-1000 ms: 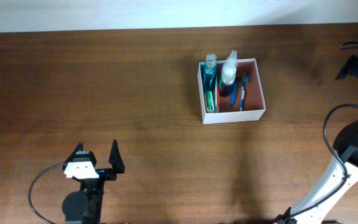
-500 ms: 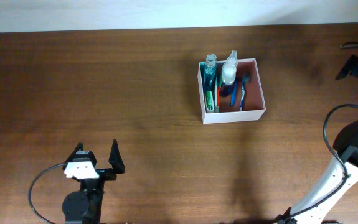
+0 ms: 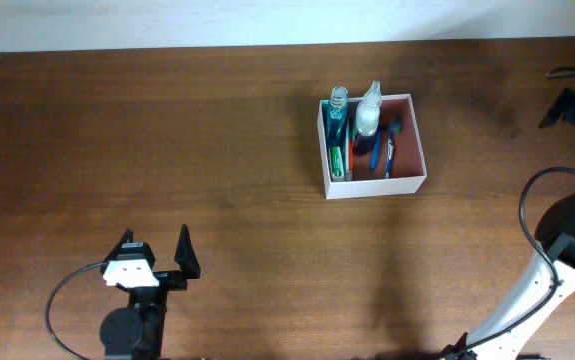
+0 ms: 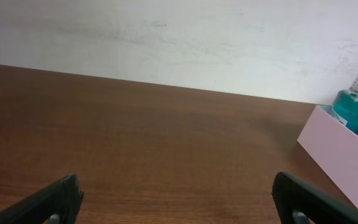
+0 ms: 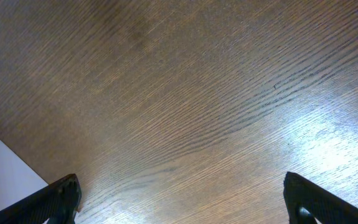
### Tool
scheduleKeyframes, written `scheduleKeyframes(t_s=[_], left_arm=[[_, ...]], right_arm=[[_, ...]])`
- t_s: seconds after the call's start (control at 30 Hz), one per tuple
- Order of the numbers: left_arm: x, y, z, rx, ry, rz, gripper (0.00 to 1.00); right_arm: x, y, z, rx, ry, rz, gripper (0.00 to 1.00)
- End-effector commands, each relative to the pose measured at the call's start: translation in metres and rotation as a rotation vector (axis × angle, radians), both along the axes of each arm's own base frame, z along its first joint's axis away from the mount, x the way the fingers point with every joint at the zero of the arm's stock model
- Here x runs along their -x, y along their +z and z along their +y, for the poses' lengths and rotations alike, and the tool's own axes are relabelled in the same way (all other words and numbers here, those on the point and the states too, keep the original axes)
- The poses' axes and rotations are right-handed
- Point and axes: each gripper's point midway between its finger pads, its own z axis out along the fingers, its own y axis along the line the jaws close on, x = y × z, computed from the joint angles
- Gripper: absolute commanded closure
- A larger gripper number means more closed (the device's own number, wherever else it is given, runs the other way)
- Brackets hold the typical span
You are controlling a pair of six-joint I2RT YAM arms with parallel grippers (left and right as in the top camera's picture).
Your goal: Pack container
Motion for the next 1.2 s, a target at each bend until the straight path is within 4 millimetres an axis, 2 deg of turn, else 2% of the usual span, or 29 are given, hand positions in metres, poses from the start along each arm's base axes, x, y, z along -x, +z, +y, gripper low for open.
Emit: scheduleKeyframes(t_s=[0.0,0.4,0.47,0.57,0.63,0.87,1.07,1.17], left_arm=[[0.001,0.0,0.0,0.007,-0.004,0.0,0.01],[0.001,0.0,0.0,0.007,-0.004,0.0,0.01],[0.001,0.0,0.0,0.007,-0.004,0.0,0.01],[0.001,0.0,0.0,0.007,-0.004,0.0,0.01],[0.001,0.0,0.0,0.007,-0.004,0.0,0.0],[0.001,0.0,0.0,0.007,-0.004,0.0,0.01],[0.001,0.0,0.0,0.007,-0.004,0.0,0.0],[0.001,0.0,0.0,0.007,-0.004,0.0,0.01]], right_arm=[[0.003,0.006,-0.003,0.014,-0.003,-0.006,0.01],[0.003,0.006,-0.003,0.015,-0.003,-0.006,0.01],[0.003,0.014,-0.002,0.024,-0.003,-0.02,0.01],[0.002,0.04,0.006,0.056,0.011,-0.068,0.01],[0.001,0.067,0.017,0.088,0.032,-0.118,0.01],[0.005,0.164,0.083,0.189,0.153,-0.316,0.01],[0.033,0.227,0.115,0.365,0.243,-0.409,0.01],[0.046,0.259,0.144,0.364,0.293,-0.511,0.01]])
